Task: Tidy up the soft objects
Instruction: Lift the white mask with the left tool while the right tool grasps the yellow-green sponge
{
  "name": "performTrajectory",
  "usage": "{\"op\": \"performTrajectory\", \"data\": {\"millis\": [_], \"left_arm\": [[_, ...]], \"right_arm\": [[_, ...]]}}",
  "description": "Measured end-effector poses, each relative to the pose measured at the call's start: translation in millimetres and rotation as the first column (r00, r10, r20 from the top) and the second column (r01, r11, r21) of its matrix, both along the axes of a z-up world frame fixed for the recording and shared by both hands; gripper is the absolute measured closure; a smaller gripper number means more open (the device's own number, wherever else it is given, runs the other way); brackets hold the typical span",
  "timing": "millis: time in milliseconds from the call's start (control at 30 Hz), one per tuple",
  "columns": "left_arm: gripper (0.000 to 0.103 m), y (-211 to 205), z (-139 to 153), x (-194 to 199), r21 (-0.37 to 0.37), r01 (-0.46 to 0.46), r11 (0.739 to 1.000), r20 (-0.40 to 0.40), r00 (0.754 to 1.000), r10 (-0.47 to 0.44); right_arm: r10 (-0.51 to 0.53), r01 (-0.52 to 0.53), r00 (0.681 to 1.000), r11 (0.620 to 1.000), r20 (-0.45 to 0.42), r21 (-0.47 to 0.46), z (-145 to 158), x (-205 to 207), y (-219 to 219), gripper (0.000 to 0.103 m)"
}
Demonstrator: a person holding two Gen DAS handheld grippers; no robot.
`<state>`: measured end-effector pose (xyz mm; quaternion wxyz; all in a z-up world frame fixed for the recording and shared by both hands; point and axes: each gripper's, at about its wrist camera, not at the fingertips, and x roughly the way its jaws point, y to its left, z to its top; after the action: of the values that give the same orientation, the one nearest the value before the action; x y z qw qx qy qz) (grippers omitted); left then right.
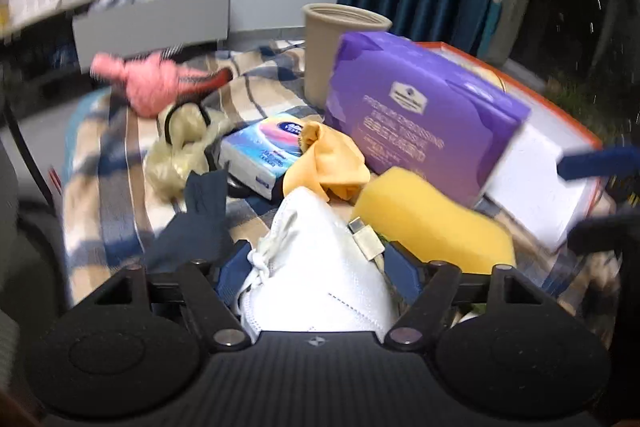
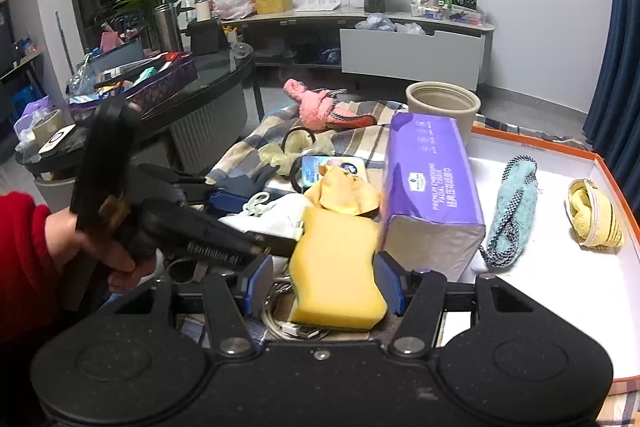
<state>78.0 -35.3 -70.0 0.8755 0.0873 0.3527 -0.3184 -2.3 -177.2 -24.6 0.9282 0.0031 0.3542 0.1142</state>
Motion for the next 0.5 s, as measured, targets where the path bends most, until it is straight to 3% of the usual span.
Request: {"op": "performTrajectory", "data": {"millis": [133,300,400,500], "left_arm": [[0.026,12,2,12,-0.130,-0.045,0.990,-0.116,0.993,0.030],[0.034,23,8,7,-0.332,-0.048,0.942,-0.210,0.977,-0.025],[0.046,17,10,-2,-0.307,-0.061,0.950,-0.196,0.981,0.000],[0.046,12,9,-9,-0.239,-0.095,0.966,-0.196,0.979,0.048]], "right_arm": [[0.000,0.000,1.000,1.000,-0.001,-0.005,-1,1,1,0.035],[-0.007,0.007,1.000,1.000,-0.016,-0.014,-5,3,1,0.035],[0.005,-0.006,1.000,1.000,-0.024,-0.026,-7,1,3,0.035],[0.021,-0.022,0.999,0.999,-0.025,-0.043,-9,0,6,0.035]]}}
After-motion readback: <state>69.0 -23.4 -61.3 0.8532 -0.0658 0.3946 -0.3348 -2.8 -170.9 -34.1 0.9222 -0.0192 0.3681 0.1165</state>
